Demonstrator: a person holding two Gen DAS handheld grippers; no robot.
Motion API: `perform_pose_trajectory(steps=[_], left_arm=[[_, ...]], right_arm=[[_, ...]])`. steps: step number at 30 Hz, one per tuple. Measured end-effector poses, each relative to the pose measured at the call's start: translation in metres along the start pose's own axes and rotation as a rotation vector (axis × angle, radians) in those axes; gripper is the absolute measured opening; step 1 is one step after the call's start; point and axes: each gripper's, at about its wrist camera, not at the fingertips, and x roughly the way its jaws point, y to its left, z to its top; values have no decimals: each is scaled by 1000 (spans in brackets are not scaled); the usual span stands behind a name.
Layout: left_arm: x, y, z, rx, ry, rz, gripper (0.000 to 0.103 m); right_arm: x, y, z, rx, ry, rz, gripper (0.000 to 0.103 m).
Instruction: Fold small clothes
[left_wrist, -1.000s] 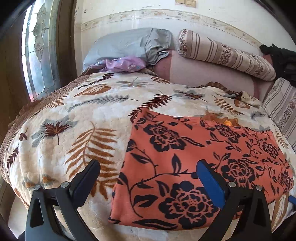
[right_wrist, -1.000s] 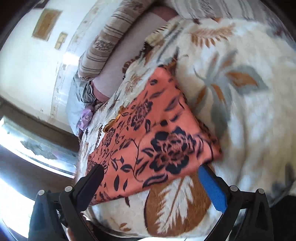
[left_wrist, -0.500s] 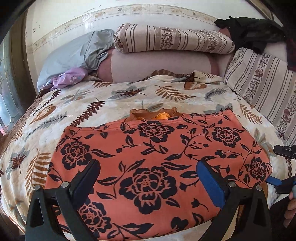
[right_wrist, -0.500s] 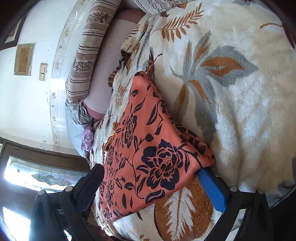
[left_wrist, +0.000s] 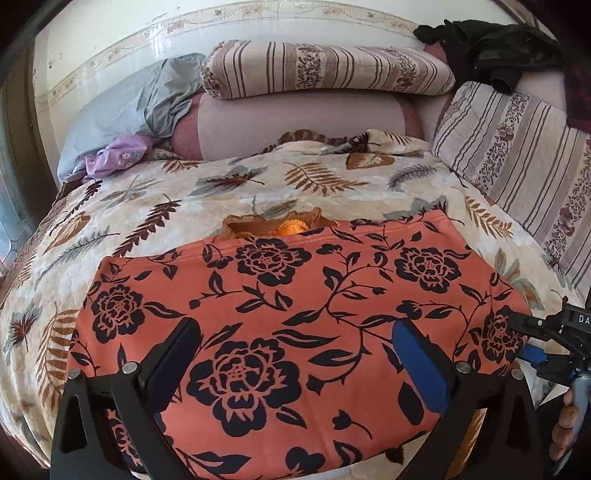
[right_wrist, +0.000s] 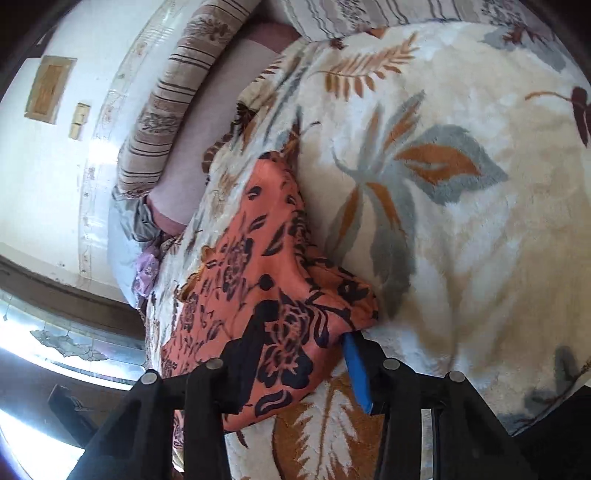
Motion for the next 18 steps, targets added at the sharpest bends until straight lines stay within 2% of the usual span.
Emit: perform_pose_trajectory(steps=[1,3,4,6,7,8,9,11,14,16,17,18], left_arm=[[10,-2,-2,7,37,-3,103],[37,-8,-11,33,156,7,103],[49,-10,-18,43,199,6,103],[48,-14,-23,74,154,16,103],[47,-16,-23,89,156,21,103],[46,-17,-21,90,167,18,103],[45,-16,-19,81,175,14,103],[39,-13,-12,67,164,12,102],[10,-6,2,22,32,16,102],[-2,-3,6,-4,-31,8,102],[2,-4,6,-3,-26,11,102],[17,-8,4,24,27,5,102]], right_arm=[[-2,-2,0,8,-11,28,64],[-4,3,0,-3,-18,42,78],[-3,6,0,-14,-18,37,79],[1,10,0,-29,-9,16,80],[4,13,3,-44,0,10,79],[8,17,6,-70,10,-9,58],[13,20,11,-101,33,-50,10],[11,34,14,-152,35,-73,11],[-25,74,-1,-328,-73,-97,10],[-39,78,-10,-345,-95,-93,11],[-35,72,-11,-336,-84,-115,17],[-23,61,-9,-333,-46,-175,36]])
